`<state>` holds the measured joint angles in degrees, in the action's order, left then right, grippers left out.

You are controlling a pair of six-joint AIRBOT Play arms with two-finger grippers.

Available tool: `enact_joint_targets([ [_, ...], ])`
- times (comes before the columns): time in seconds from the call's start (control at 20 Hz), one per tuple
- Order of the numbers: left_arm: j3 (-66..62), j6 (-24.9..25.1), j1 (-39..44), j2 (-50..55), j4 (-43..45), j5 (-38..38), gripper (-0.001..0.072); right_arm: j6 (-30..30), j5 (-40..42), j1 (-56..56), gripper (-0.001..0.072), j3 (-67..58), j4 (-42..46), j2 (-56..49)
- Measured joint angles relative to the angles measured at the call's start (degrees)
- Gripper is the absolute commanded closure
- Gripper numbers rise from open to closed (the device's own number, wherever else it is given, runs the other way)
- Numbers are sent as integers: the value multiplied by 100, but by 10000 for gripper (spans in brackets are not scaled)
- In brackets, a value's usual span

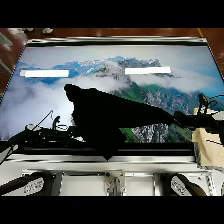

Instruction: Fold the shirts.

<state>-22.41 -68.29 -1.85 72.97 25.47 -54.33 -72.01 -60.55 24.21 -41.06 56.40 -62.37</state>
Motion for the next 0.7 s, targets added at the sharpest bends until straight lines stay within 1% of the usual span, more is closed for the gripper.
enact_joint_targets([
  [0.05,4,46,153,76,-142,177,226,-4,-4,-2,650,0,-15,2],
  [0.1,2,72,280,149,-302,334,326,-13,-2,0,650,0,-20,2],
  [0.15,-20,107,387,197,-415,527,544,-24,-4,-2,650,0,-24,0],
  [0.2,-50,122,446,254,-476,743,667,-24,-9,-2,650,0,-33,2],
  [0.3,-223,251,507,275,-616,981,670,-24,-68,-2,651,0,-39,2],
  [0.4,-621,400,483,149,-562,855,671,79,-157,0,651,-50,-39,81],
  [0.45,-955,420,457,4,-328,647,671,175,-197,0,651,-127,-20,173],
  [0.55,-1915,219,328,-435,490,177,670,404,-247,-2,651,-525,44,540],
  [0.7,-4153,-262,17,-1303,1937,-595,668,688,-149,-7,651,-1609,92,1349],
])
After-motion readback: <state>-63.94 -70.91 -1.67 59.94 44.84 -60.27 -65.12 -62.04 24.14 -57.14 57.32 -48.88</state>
